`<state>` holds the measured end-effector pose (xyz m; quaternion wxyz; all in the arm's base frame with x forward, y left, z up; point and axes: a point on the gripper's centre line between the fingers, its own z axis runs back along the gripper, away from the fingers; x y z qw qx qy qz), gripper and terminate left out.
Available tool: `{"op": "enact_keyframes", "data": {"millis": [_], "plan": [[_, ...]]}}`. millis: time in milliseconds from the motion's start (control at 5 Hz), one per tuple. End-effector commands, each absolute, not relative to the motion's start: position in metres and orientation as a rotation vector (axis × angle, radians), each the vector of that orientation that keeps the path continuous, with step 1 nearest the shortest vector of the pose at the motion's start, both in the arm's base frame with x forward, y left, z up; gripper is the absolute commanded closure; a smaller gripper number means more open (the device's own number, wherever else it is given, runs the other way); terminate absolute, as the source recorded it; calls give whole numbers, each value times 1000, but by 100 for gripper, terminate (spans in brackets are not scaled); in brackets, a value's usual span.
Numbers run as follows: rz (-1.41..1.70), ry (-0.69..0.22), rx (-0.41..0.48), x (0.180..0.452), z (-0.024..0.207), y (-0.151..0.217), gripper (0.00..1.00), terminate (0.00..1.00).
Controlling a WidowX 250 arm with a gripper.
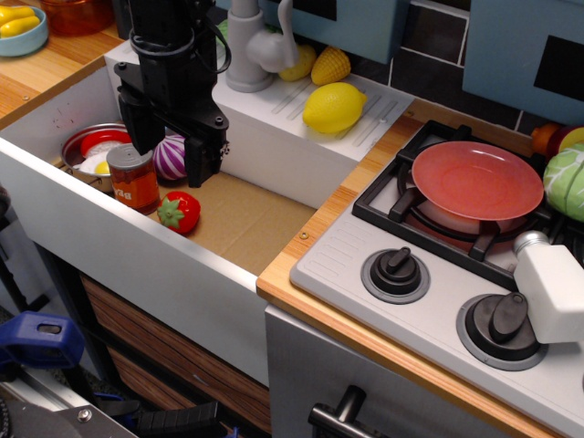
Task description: Put lemon on plate
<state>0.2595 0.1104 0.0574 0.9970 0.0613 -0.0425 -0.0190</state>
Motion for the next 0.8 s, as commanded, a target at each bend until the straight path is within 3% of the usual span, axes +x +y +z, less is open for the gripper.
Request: {"op": "enact_keyframes", "data": {"millis": [0,200,600], "plan": [[-38,-85,123,259,57,110,0,0],[-100,-110,142,280,76,104,0,0],[-158,-227,114,348,99,95,0,0]]}}
